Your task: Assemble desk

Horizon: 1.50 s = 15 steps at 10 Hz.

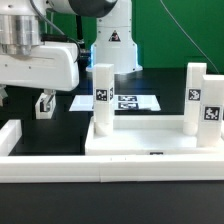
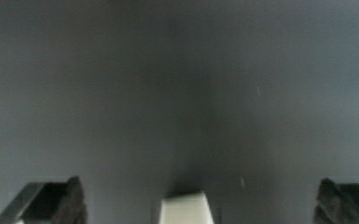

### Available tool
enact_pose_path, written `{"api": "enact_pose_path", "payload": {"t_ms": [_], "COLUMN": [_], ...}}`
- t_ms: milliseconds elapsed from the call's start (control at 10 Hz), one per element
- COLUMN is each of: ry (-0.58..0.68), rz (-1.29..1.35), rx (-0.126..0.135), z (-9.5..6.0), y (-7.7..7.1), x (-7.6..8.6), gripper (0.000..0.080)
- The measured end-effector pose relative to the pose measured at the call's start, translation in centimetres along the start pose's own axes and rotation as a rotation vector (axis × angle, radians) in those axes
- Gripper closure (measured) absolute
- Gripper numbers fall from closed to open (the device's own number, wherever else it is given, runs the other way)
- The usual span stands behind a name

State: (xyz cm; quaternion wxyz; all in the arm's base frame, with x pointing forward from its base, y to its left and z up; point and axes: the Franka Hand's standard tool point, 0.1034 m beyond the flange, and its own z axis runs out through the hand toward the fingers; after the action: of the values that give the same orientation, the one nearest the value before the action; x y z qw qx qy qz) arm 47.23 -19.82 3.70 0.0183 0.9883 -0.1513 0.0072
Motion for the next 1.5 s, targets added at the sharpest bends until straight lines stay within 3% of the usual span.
{"api": "enact_pose_path", "payload": {"t_ms": [100,300,400,500,700,900,1200,1300,1400,1500], "ry": [-0.003,-0.127,-0.162,-0.216,-0.354,-0.509,-0.686,-0.754,-0.803,-0.875], "rz": [0.0,0.008,0.008,0.007,0.007,-0.022,-0.024,-0.051,-0.168,-0.248], "rx": [0.002,0.045,0.052,0.052,0.087,0.079,0.103,0.096,0.049,0.018], "z": [0.0,0.3,0.5,1.2,0.8,-0.4,0.0,0.0,0.1,-0.1], "y": [-0.1,-0.9,-0.9,-0.6,0.0,0.4,0.0,0.3,1.1,1.1], "x": [0.1,-0.7,-0.7,-1.6,-3.1,-3.7,-4.4,-4.5,-4.5,-4.9], "gripper": [0.0151,0.0151,0.0151,0.0151,0.0151,0.0151,0.0151,0.0151,0.0151,0.0151]}}
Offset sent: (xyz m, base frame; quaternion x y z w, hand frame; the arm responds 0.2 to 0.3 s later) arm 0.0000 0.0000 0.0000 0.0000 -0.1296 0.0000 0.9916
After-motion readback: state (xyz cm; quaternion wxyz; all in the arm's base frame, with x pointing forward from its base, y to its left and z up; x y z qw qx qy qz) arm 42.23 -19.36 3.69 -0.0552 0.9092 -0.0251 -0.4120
